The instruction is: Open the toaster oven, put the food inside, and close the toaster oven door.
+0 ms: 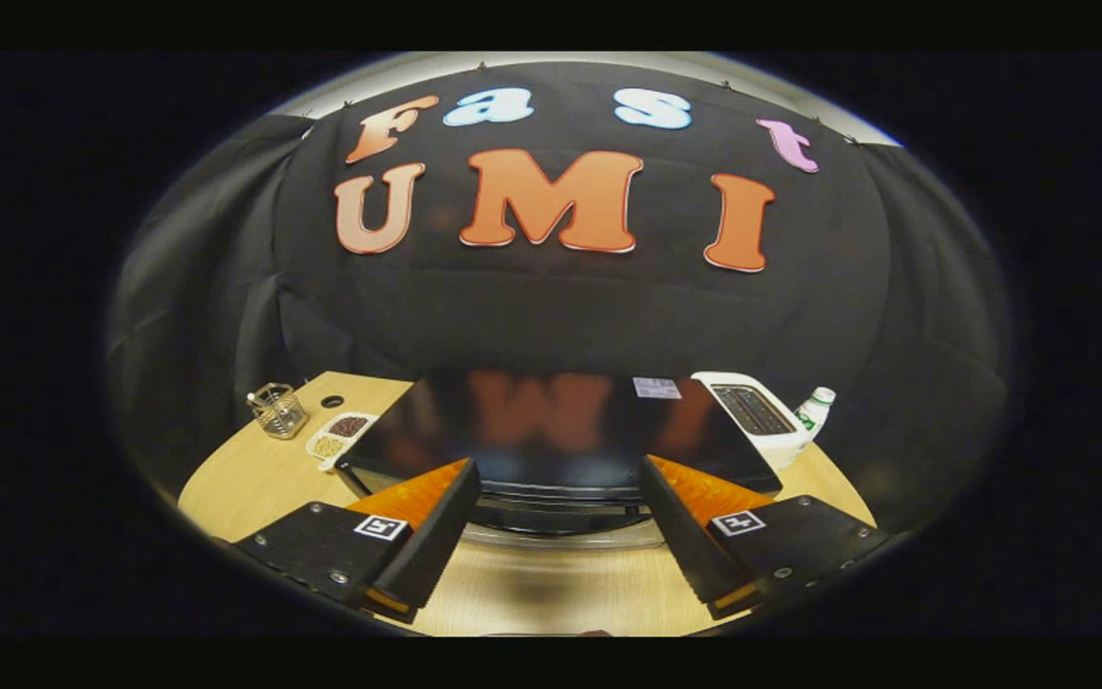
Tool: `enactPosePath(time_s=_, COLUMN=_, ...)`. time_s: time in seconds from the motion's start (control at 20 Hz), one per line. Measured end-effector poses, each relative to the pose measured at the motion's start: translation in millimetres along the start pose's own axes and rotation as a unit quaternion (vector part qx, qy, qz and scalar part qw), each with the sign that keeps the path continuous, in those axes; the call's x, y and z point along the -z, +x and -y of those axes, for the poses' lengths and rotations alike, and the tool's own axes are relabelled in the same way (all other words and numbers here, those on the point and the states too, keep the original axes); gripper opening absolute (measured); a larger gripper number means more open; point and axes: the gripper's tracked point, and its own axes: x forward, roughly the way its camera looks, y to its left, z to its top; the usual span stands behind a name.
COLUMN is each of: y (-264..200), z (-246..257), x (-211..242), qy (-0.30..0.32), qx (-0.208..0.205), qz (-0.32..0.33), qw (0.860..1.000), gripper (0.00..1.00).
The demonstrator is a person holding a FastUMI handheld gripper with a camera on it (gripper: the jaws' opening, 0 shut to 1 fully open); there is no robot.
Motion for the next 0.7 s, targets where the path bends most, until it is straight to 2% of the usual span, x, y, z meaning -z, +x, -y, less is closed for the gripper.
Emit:
enactPosePath(time_s=0.2, y=10, z=-1, x=19, qy=-0.001, qx=-0.003, qz=-0.022, qw=1.000, gripper=0.99)
enactPosePath(time_s=0.35, y=9, z=-2, x=15, qy=0.034, qx=-0.010, qz=-0.021, qw=0.999, gripper=0.99)
enactPosePath(time_s=0.7, y=1, z=-4, x=24, qy=0.019, qx=-0.012, qz=-0.026, qw=0.999, gripper=1.00)
